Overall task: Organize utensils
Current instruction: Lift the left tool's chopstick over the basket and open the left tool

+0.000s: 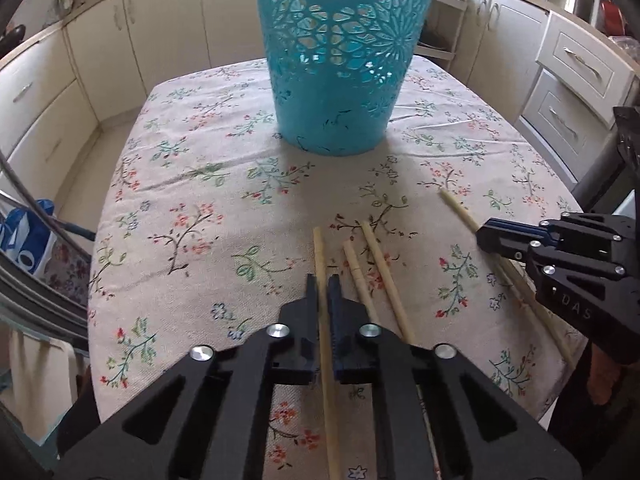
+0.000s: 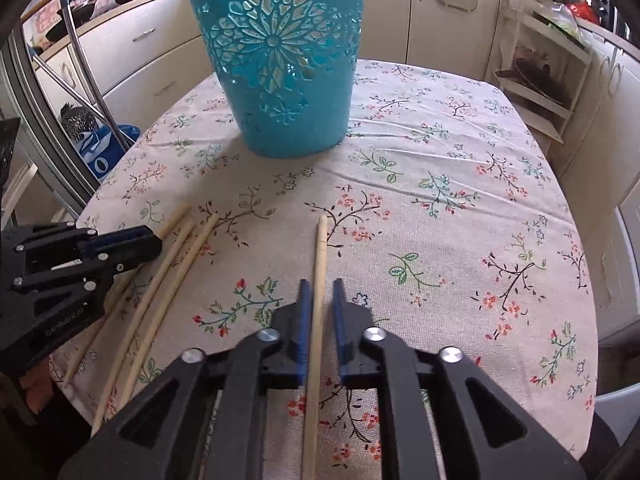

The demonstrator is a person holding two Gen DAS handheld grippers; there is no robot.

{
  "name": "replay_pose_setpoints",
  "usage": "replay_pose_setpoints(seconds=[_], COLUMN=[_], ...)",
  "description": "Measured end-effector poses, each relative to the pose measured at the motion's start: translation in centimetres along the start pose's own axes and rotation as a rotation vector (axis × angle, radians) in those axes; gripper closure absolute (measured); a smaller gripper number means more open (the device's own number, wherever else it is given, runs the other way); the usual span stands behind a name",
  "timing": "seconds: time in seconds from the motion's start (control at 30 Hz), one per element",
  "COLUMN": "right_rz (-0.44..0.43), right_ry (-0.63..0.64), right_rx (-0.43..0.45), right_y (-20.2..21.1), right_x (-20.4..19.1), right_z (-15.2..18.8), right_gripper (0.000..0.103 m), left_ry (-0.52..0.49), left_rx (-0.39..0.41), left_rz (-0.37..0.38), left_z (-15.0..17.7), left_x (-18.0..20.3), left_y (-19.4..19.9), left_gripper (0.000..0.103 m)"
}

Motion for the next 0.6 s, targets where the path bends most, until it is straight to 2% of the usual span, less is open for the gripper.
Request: replay_pose_setpoints(seconds=[0.07, 0.17, 0.37, 0.47, 0.6], right_rz=[-0.051, -0.114, -0.162, -0.163, -0.155], right_ry=[-0.052, -0.111, -0.163, -0.159, -0.148], right_rx=[0.004, 0.030, 0.094, 0.102, 0.116], right_y=[0.0, 0.0, 0.1, 0.2, 0.1], right_x=[0.6, 1.4, 1.8, 1.8, 1.7], right_z=[0.0, 0.3, 0.8, 0.7, 0.8], right_gripper=[0.097, 0.097, 0.097, 0.097, 0.097], left_ry=[0.012, 0.045, 0.090, 0.092, 0.107], left_rx=[0.013, 0.114, 0.431, 0.545, 0.662], left_rz=[0.041, 0.093, 0.176, 0.170, 0.159], left_z=[-0.4, -1.9, -7.5, -10.9, -16.1], left_x=[0.0, -0.7, -2.4, -2.3, -2.1], left_y=[0.6, 3.9, 13.2, 15.8, 17.2], left_gripper=[0.099, 0.099, 0.099, 0.099, 0.099])
Point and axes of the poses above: each gripper's, at about its wrist camera, not at the fingertips, and y roughly against the way its jaws point, x to its right, z to its underside, the point moved 5 cm from there along -y, roughly the way its jaws point, and after that the axes turned 8 degrees about -x, right-handed, at the moved point
